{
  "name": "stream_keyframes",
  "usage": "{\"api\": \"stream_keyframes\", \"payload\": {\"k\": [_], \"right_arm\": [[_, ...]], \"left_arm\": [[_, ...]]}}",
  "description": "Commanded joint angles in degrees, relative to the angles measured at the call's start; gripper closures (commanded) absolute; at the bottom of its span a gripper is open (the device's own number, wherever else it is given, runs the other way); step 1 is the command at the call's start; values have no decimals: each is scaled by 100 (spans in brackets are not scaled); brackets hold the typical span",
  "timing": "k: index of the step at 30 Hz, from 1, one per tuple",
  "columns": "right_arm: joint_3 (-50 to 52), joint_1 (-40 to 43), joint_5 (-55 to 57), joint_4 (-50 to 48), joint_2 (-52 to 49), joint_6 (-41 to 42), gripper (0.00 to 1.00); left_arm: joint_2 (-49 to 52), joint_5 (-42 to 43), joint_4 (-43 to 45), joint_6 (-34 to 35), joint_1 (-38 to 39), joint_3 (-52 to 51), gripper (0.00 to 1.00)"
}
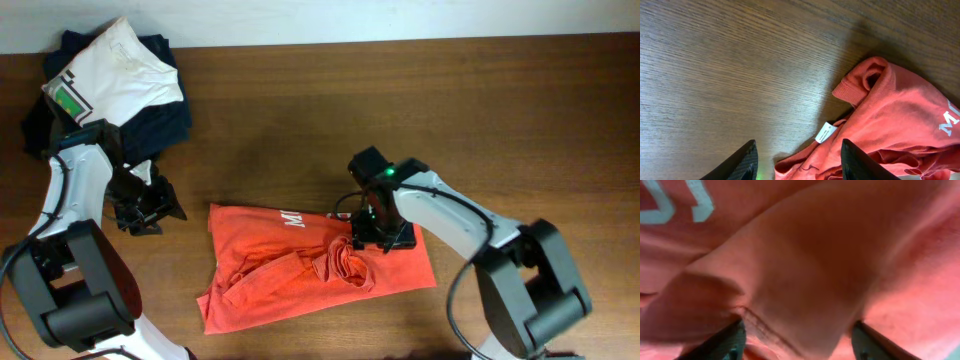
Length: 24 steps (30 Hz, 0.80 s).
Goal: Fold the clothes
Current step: 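Fold the right end of the strip leftward with the right gripper, then release and raise the right gripper away to the right side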
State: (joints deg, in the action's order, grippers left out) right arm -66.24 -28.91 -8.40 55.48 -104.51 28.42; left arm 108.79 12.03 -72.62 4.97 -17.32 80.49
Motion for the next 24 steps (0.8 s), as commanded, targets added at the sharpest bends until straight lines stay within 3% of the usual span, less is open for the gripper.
{"api": "stream_keyframes", "payload": {"k": [1, 3, 5, 7, 9, 10, 11, 14, 16, 18, 20, 22, 23, 24], "right_arm": [[-120, 7, -92, -162, -68, 33, 71], [-122, 7, -129, -313, -66, 31, 87], [-129, 7, -363, -420, -66, 31, 87], [-160, 7, -957, -636, -66, 31, 80], [-160, 7, -1648, -1051, -66, 33, 80], [-160, 7, -1976, -1368, -66, 35, 88], [-160, 7, -2306, -1567, -66, 35, 87], [-170, 20, -2463, -1687, -59, -175, 10], [-382, 184, -2688, -1298, 46, -496, 3], [-822, 450, -2780, -590, 293, -901, 0], [-1443, 776, -2404, 199, 474, -1305, 1], [-1541, 896, -2332, 286, 476, -1443, 4], [-1394, 839, -1963, 293, 444, -1207, 41], [-1248, 765, -1506, 297, 393, -901, 63]], "left_arm": [[-15, 66, -4, -50, 7, -33, 47], [-15, 66, -4, -50, 7, -33, 47], [-15, 66, -2, -50, 7, -33, 47], [-15, 66, 0, -50, 7, -33, 47], [-15, 66, 9, -50, 7, -33, 47], [-15, 66, -2, -50, 7, -33, 47], [-15, 66, -7, -50, 7, -33, 47], [-15, 66, -13, -52, 7, -33, 47], [-15, 68, -61, -50, 7, -33, 48], [-15, 92, -155, -50, 9, -33, 57], [-15, 87, -199, -52, 7, -33, 57], [-15, 90, -221, -52, 7, -33, 57], [-15, 87, -245, -52, 7, -33, 57], [-15, 87, -254, -52, 7, -33, 57]]}}
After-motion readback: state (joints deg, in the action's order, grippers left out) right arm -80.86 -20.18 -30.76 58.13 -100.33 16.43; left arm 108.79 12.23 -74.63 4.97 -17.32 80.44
